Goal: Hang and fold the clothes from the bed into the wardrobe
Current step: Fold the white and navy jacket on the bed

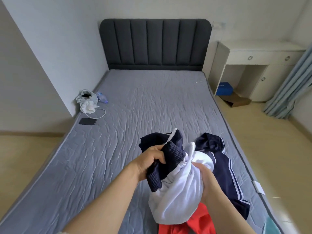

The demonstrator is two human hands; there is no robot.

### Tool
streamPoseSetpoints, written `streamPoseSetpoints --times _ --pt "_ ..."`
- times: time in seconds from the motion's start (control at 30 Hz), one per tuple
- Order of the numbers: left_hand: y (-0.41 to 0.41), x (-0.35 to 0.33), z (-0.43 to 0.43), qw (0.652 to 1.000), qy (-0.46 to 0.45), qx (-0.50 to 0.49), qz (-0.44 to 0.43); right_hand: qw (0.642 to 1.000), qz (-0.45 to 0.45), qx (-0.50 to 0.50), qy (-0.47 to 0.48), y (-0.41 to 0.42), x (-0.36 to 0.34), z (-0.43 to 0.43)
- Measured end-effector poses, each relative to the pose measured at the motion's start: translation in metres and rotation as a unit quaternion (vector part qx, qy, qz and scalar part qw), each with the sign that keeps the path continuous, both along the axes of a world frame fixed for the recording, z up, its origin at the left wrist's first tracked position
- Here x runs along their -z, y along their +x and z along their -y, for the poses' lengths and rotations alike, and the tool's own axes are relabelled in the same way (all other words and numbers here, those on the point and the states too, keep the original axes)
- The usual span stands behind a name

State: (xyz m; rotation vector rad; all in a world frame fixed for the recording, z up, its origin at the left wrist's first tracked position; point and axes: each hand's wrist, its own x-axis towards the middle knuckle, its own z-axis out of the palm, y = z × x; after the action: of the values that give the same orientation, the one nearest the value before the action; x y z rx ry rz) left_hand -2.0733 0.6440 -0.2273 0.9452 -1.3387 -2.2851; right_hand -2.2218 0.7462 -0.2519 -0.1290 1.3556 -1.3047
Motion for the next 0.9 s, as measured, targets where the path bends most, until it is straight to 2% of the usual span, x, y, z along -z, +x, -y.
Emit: streamPoseSetpoints --times 0.07,0.1,0.17,0.2,0.23,0.3,0.37,0.43,0.5,0.53,0.6,0.67,0.73,0.8,0.9 --pt "0.006 0.002 0.004 0.995 0.083 -0.037 0.035 1.0 0.018 0.007 -0.001 -0.006 -0.006 0.003" --pt "0.009 0.007 0.008 0.989 0.088 -0.066 0.097 0.999 0.019 0.031 -0.007 -0.009 -0.007 0.005" --pt "0.012 0.02 0.015 0.958 0.02 -0.117 0.26 0.996 0.033 0.07 -0.034 -0.014 -0.011 0.01" --pt "0.012 0.025 0.016 0.939 -0.032 -0.152 0.308 0.995 0.035 0.075 -0.048 -0.014 -0.017 0.012" --pt "0.013 0.031 0.018 0.922 -0.092 -0.197 0.32 0.995 0.028 0.073 -0.062 -0.013 -0.019 0.014" --pt "0.012 0.034 0.022 0.912 -0.147 -0.26 0.281 0.995 0.022 0.048 -0.085 -0.009 -0.023 0.018" --pt "0.004 0.027 0.022 0.93 -0.126 -0.232 0.255 0.994 0.024 0.027 -0.106 -0.004 -0.026 0.021" --pt "-0.01 0.017 0.016 0.964 -0.002 -0.148 0.22 0.991 0.054 -0.002 -0.125 0.001 -0.028 0.025" --pt "-0.019 0.017 0.011 0.975 0.149 -0.101 0.13 0.987 0.081 -0.045 -0.13 0.006 -0.028 0.027" --pt "-0.022 0.019 0.007 0.972 0.193 -0.099 0.091 0.988 0.076 -0.069 -0.117 0.007 -0.028 0.028" --pt "-0.022 0.023 0.007 0.966 0.219 -0.118 0.063 0.992 0.012 -0.114 -0.054 0.004 -0.023 0.029" --pt "-0.022 0.022 0.015 0.967 0.16 -0.186 0.069 0.987 -0.071 -0.143 0.029 -0.001 -0.017 0.03" --pt "-0.024 0.014 0.024 0.963 0.091 -0.252 0.027 0.977 -0.142 -0.147 0.063 -0.002 -0.015 0.031" --pt "-0.028 0.003 0.027 0.96 0.043 -0.276 -0.015 0.966 -0.189 -0.172 0.04 0.001 -0.009 0.031" --pt "-0.034 -0.009 0.021 0.966 -0.028 -0.257 -0.028 0.959 -0.155 -0.236 -0.021 0.011 0.0 0.027"
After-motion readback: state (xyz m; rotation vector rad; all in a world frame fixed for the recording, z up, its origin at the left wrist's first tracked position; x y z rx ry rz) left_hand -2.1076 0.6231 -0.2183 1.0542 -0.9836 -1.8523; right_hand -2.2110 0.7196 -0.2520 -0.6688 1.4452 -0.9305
